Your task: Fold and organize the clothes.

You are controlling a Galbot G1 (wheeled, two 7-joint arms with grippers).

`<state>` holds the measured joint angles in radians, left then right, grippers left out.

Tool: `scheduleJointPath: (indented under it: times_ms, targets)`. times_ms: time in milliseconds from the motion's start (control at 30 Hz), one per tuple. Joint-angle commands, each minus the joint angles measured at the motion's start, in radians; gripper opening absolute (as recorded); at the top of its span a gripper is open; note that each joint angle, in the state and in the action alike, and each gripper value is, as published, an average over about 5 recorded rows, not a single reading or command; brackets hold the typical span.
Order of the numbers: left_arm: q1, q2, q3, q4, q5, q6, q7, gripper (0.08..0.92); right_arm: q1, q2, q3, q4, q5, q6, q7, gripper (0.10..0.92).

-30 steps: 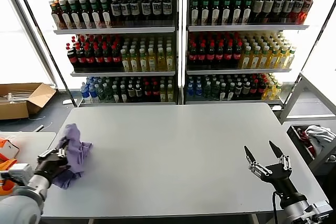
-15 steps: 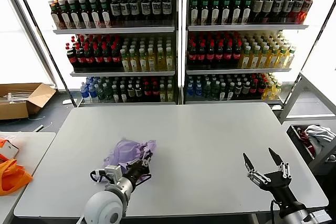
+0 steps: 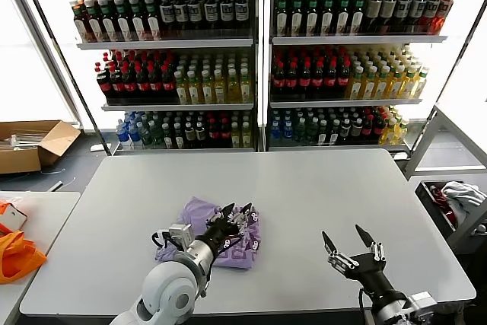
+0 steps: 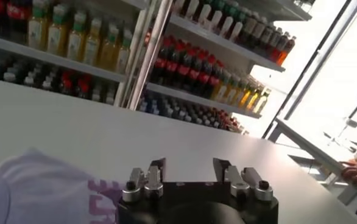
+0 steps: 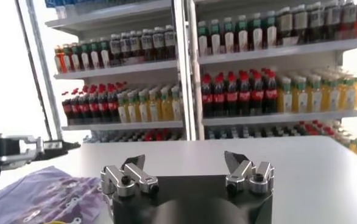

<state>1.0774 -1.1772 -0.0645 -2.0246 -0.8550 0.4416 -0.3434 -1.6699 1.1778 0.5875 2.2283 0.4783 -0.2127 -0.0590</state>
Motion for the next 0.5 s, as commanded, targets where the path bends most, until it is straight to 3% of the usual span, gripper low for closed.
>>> scheduleJointPath:
  times_ms: [33,267,400,500]
  targets:
    - [0.061,0.125,-0.209,-0.172,-0.036,-0.063,0.053,0.576,0.225,-0.001,-0.345,-0.089,0.103,-0.218,0.158,0.823]
    - [0.171,0.164,-0.453,-0.228,-0.038,-0.058,0.088,0.770,0.462,0.057,-0.560,-0.281,0.217,-0.287,0.230,0.823]
    - [0.234,0.146,-0.497,-0.251,-0.036,-0.057,0.090,0.817,0.536,0.095,-0.635,-0.380,0.227,-0.286,0.233,0.811]
    - [0.272,0.125,-0.512,-0.267,-0.023,-0.057,0.103,0.822,0.569,0.105,-0.666,-0.403,0.234,-0.284,0.234,0.750]
